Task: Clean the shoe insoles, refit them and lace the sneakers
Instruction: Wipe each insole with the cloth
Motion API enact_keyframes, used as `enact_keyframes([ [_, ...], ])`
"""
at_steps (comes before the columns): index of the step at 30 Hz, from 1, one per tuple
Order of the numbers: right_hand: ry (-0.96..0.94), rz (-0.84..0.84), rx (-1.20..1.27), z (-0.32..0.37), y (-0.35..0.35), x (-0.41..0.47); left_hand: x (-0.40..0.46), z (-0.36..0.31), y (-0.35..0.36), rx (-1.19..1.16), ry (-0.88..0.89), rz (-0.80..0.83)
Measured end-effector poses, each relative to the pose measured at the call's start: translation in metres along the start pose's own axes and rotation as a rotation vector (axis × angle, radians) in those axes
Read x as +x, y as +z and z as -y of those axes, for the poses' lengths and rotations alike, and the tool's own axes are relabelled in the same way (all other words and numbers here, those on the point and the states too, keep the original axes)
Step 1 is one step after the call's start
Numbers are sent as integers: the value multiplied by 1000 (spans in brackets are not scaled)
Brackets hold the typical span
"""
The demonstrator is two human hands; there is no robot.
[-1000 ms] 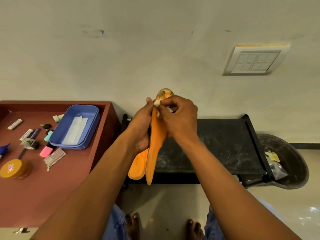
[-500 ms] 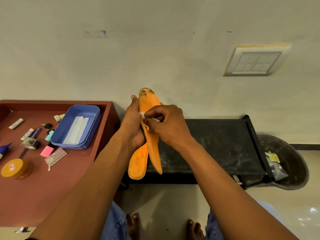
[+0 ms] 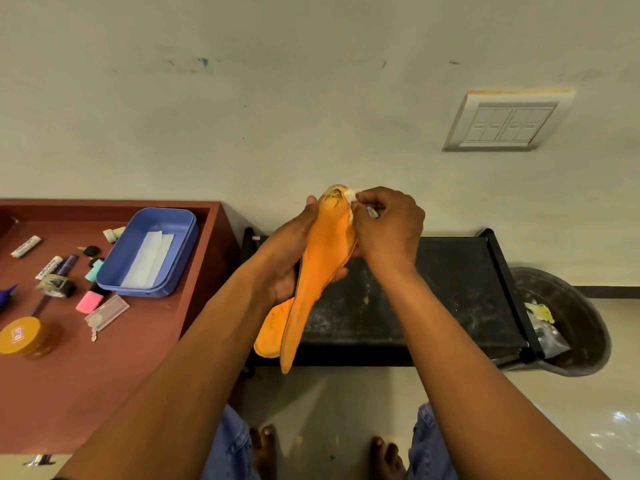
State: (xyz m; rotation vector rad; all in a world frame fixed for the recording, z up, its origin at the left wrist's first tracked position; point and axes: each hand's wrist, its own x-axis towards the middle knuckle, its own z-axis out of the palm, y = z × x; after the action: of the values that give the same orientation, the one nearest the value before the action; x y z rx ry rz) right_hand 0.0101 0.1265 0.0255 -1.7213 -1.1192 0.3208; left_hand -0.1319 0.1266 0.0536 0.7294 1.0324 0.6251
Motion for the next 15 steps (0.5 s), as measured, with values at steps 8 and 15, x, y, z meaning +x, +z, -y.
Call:
enact_keyframes([
  [8,-46,410,21,14,14,-21,7,-7,-15,-109,75,-138],
  [15,27,112,67,2,13,-8,-1,-5,-4,-83,54,-32],
])
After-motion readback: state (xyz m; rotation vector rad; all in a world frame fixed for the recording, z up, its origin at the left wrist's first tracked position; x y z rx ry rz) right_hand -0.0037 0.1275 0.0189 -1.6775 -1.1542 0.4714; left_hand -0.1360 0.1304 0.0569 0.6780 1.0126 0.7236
